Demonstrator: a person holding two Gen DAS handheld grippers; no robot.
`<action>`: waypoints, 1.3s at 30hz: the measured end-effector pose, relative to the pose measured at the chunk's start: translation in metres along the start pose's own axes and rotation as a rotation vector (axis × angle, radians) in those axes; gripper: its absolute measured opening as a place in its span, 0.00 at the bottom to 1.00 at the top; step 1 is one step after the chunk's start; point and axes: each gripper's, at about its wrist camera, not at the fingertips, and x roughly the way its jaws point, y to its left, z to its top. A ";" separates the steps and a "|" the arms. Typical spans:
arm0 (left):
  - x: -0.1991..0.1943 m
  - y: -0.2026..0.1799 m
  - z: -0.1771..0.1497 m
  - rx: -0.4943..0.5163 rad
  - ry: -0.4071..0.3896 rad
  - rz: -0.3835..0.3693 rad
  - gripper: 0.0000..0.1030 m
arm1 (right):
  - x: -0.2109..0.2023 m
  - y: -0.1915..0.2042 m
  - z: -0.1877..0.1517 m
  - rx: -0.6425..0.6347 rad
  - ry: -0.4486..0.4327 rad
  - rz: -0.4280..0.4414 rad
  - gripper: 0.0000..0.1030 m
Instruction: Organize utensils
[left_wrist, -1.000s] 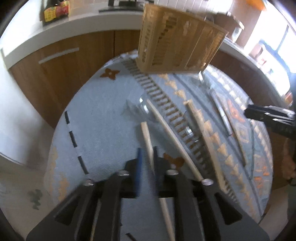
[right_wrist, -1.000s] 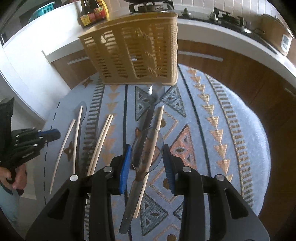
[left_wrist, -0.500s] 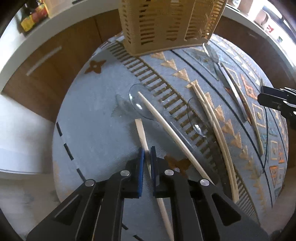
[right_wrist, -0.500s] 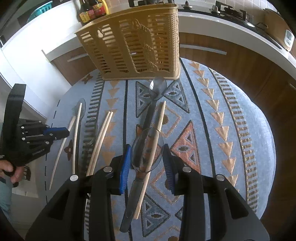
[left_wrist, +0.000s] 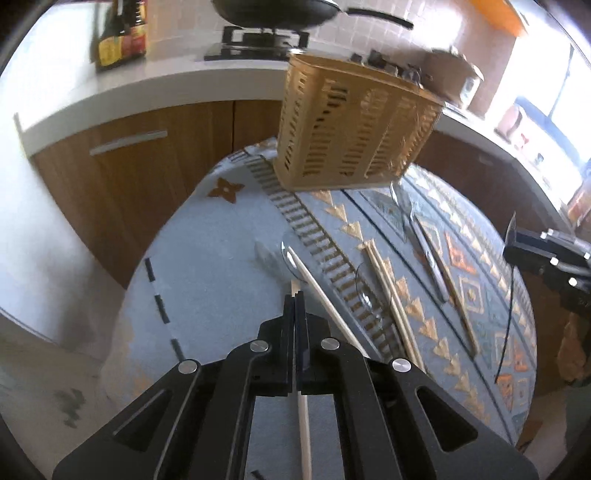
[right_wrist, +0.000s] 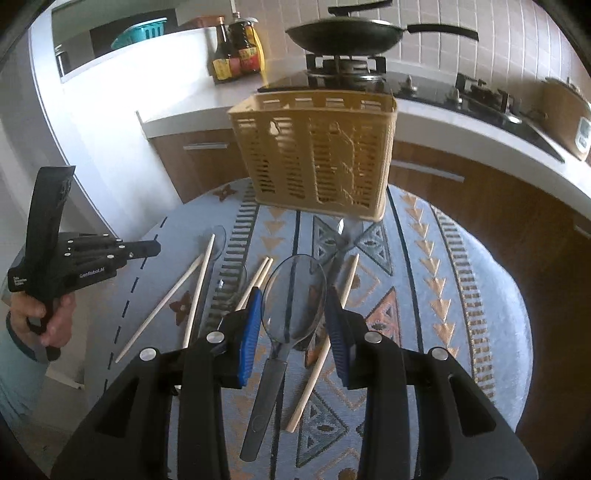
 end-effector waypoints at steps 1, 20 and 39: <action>0.005 0.002 0.000 0.012 0.029 -0.022 0.00 | -0.001 0.001 0.001 0.002 -0.004 0.002 0.30; 0.073 0.012 0.025 -0.155 0.229 -0.129 0.14 | 0.016 -0.011 -0.008 0.037 0.043 0.014 0.30; 0.072 -0.002 0.027 -0.029 0.267 0.022 0.13 | 0.015 -0.019 -0.010 0.067 0.049 0.026 0.30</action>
